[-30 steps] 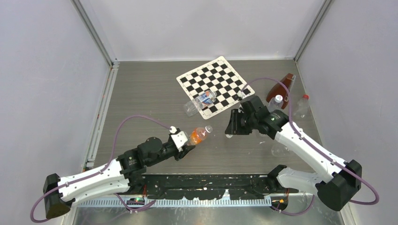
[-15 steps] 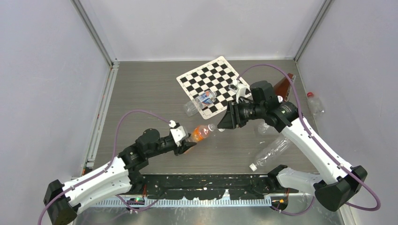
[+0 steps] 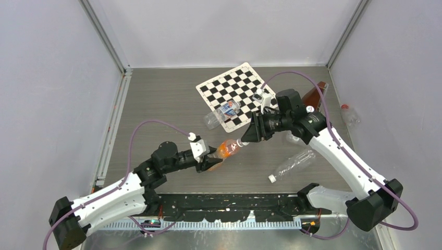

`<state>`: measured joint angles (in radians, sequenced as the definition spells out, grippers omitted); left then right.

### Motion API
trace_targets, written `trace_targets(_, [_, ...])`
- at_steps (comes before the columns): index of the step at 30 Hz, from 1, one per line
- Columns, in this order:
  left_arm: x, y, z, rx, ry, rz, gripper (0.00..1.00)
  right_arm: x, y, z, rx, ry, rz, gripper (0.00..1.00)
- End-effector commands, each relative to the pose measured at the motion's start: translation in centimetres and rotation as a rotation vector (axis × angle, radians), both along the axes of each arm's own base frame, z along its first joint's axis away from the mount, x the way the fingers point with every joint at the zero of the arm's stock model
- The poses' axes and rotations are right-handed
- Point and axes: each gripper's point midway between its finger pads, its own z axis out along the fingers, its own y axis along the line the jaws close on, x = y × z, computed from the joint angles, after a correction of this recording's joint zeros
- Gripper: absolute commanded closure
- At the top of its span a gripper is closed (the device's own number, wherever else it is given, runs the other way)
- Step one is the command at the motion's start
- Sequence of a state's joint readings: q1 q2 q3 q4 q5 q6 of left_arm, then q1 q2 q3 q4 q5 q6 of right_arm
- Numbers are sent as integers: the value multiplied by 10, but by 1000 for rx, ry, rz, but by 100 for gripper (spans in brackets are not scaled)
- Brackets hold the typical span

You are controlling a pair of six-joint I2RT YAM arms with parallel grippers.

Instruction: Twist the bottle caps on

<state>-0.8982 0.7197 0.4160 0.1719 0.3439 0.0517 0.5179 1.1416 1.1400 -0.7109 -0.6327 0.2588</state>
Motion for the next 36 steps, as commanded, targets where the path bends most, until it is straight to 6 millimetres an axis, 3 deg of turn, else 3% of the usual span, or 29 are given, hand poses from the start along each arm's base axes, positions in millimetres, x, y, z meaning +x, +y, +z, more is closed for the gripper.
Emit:
trace_targets(1, [2,-8,47,-126,-72,-17,100,2,4,0,31,-17,39,99])
trace_targets(23, [-2,-16,69,-215,-117,-64,100,-15,11,-10,79,85,174,99])
trace_targets(36, [18,-20,83,-305,-235,6,100,-14,14,-9,106,200,171,99])
